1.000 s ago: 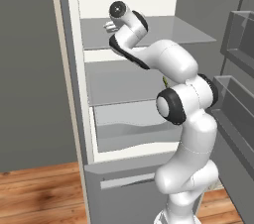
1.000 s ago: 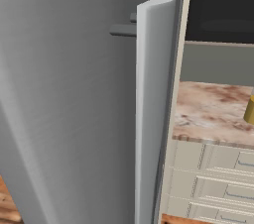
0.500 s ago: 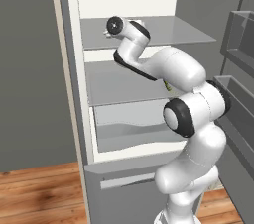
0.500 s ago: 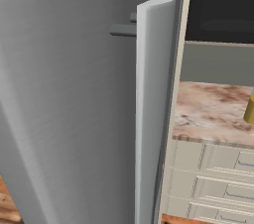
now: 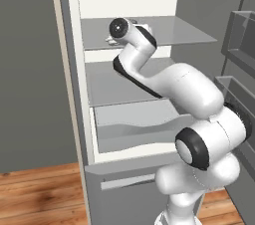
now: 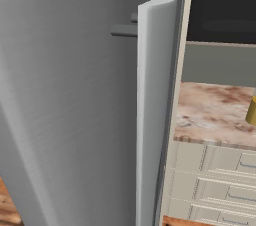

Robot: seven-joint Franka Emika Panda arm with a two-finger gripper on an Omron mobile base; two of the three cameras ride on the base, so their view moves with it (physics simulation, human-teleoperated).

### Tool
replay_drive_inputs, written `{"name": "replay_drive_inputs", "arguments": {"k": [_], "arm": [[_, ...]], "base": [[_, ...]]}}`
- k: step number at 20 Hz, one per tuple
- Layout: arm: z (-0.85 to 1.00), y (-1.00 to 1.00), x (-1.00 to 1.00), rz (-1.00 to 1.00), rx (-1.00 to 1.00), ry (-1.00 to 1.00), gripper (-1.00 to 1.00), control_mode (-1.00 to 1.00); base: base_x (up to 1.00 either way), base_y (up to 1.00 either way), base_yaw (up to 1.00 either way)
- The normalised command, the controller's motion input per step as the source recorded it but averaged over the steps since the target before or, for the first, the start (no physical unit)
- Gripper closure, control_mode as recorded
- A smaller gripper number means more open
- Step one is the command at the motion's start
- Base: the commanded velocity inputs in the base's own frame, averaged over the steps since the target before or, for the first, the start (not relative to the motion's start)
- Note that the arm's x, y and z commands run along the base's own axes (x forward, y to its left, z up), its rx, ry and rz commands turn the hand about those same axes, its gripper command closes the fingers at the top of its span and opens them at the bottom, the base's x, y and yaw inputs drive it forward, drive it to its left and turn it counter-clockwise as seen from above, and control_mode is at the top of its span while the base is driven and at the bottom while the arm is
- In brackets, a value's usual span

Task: Move the can and asparagus from the second highest shelf to the top shelf to make space. Then, place the pitcher from the counter on the cleared second highest shelf.

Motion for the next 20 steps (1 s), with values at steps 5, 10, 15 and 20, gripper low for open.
{"name": "replay_drive_inputs", "arguments": {"k": [5, 10, 15, 20], "arm": [[-0.14, -0.16, -1.0, 0.0, 0.0, 0.07, -1.0, -1.0], [-0.2, -0.33, -0.98, 0.0, 0.0, 0.07, -1.0, -1.0], [-0.33, -0.29, -0.73, 0.01, 0.0, 0.17, -1.0, -1.0], [-0.46, -0.2, -0.5, 0.04, 0.0, 0.24, -1.0, -1.0]], "base": [[0.0, 0.0, 0.0], [0.0, 0.0, 0.0], [0.0, 0.0, 0.0], [0.0, 0.0, 0.0]]}}
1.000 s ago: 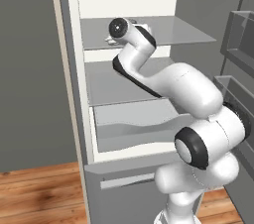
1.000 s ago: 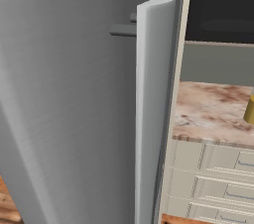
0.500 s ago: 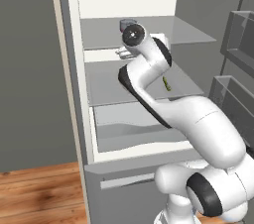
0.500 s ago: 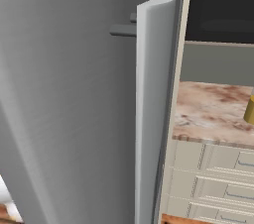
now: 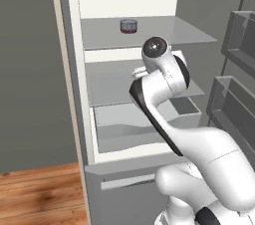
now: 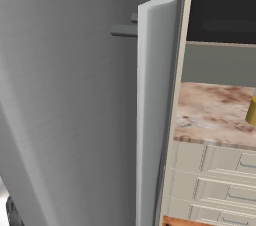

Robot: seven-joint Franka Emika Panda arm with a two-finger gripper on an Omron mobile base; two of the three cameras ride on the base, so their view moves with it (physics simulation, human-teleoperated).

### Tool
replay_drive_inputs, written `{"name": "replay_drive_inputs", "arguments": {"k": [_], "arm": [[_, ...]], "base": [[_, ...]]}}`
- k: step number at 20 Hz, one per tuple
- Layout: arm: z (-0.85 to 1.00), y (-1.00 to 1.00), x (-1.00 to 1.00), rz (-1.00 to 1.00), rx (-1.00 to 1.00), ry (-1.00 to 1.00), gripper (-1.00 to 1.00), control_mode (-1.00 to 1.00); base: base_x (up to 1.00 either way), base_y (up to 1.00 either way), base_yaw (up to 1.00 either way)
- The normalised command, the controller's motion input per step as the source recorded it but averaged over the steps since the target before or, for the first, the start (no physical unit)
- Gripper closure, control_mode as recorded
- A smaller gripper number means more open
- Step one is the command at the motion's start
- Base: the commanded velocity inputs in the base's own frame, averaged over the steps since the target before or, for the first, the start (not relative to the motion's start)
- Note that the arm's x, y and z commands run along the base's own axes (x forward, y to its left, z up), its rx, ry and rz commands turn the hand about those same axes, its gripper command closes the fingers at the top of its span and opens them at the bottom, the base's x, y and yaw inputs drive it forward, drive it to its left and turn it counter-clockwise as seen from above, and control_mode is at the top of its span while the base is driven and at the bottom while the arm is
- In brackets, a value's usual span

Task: Move the can and asparagus from the second highest shelf to the top shelf to make space. Then, place the pitcher from the counter on the cleared second highest shelf.

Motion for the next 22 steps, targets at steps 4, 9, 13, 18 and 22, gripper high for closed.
{"name": "replay_drive_inputs", "arguments": {"k": [4, 9, 13, 18, 22], "arm": [[-0.41, -0.22, -0.21, 0.05, 0.0, 0.27, -1.0, -1.0], [-0.2, -0.35, 0.02, 0.01, 0.0, 0.22, -1.0, -1.0], [-0.09, -0.47, 0.08, 0.0, 0.0, 0.04, -1.0, -1.0], [-0.36, -0.43, 0.09, -0.01, 0.0, 0.0, -1.0, -1.0], [-0.66, -0.2, 0.07, -0.07, 0.01, -0.03, -1.0, -1.0]], "base": [[0.0, 0.0, 0.0], [0.0, 0.0, 0.0], [0.0, 0.0, 0.0], [0.0, 0.0, 0.0], [0.0, 0.0, 0.0]]}}
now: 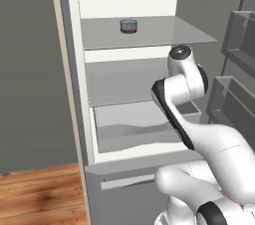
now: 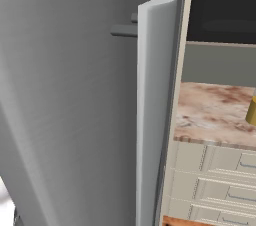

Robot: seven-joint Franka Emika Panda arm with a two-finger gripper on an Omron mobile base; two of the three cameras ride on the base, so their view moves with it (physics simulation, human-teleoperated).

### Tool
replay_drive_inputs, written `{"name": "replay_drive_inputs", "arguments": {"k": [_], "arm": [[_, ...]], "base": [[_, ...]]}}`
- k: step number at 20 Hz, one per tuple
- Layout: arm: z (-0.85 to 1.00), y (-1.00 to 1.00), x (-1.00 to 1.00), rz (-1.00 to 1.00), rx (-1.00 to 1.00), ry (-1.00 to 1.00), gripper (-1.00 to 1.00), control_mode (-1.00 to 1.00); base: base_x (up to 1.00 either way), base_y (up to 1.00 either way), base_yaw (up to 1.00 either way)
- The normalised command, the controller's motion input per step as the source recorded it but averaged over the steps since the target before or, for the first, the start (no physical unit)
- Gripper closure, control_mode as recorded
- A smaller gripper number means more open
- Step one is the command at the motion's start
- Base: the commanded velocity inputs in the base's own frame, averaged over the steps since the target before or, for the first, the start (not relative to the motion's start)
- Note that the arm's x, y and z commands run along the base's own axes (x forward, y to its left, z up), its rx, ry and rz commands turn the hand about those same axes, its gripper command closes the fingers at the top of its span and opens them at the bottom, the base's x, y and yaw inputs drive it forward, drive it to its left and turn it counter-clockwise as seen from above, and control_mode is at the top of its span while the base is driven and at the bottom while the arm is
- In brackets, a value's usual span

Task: Move the can and asparagus from the second highest shelf to the top shelf to make space. Then, place the pitcher from the counter on the cleared second highest shelf.

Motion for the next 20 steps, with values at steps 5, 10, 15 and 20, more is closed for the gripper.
{"name": "replay_drive_inputs", "arguments": {"k": [5, 10, 15, 20], "arm": [[-0.45, -0.01, 0.27, -0.11, 0.03, -0.05, -1.0, -1.0], [-0.11, 0.0, 0.48, -0.09, 0.06, -0.03, -1.0, -1.0], [-0.11, -0.05, 0.61, -0.06, 0.11, 0.0, -1.0, -1.0], [-0.13, -0.17, 0.45, -0.03, 0.08, 0.0, -1.0, -1.0]], "base": [[0.0, 0.0, 0.0], [0.0, 0.0, 0.0], [0.0, 0.0, 0.0], [0.0, 0.0, 0.0]]}}
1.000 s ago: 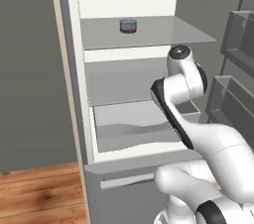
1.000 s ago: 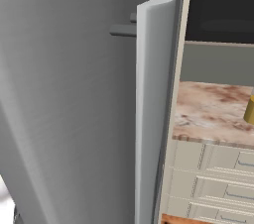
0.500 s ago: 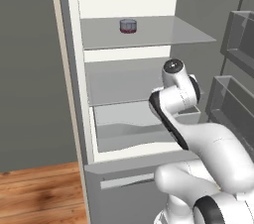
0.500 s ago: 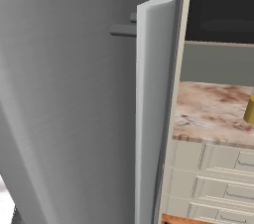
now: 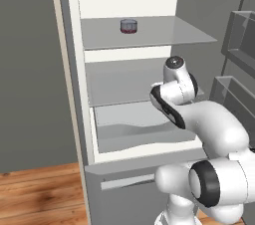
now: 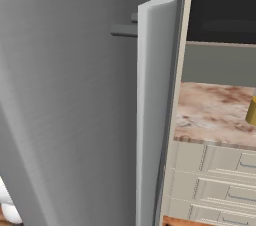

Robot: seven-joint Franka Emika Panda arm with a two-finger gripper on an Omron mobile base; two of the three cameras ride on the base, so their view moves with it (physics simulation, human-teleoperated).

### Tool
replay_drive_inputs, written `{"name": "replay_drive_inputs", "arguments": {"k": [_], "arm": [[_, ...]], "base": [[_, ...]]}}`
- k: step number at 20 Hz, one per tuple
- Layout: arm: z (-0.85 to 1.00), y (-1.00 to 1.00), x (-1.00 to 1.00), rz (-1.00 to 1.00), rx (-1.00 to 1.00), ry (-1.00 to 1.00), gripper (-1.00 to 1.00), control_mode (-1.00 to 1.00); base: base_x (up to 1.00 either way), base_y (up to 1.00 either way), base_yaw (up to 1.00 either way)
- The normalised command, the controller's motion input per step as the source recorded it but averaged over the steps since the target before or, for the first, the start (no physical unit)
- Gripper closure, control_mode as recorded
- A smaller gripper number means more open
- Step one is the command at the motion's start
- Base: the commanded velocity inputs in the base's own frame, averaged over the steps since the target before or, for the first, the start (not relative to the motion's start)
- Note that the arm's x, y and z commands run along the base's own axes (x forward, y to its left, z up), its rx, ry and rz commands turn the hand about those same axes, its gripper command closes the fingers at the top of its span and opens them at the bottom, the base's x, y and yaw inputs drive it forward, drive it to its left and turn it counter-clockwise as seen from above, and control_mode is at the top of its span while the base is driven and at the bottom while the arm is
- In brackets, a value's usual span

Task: Move the can and asparagus from the second highest shelf to the top shelf to make space. Then, place the pitcher from the counter on the cleared second highest shelf.

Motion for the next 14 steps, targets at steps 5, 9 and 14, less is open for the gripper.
{"name": "replay_drive_inputs", "arguments": {"k": [5, 9, 14], "arm": [[-0.13, -0.17, 0.39, 0.0, 0.03, 0.0, -1.0, -1.0], [-0.21, -0.08, 0.38, 0.0, 0.0, -0.01, -1.0, -1.0], [-0.16, -0.08, 0.41, 0.0, 0.0, -0.01, -1.0, -1.0]], "base": [[0.0, 0.0, 0.0], [0.0, 0.0, 0.0], [0.0, 0.0, 0.0]]}}
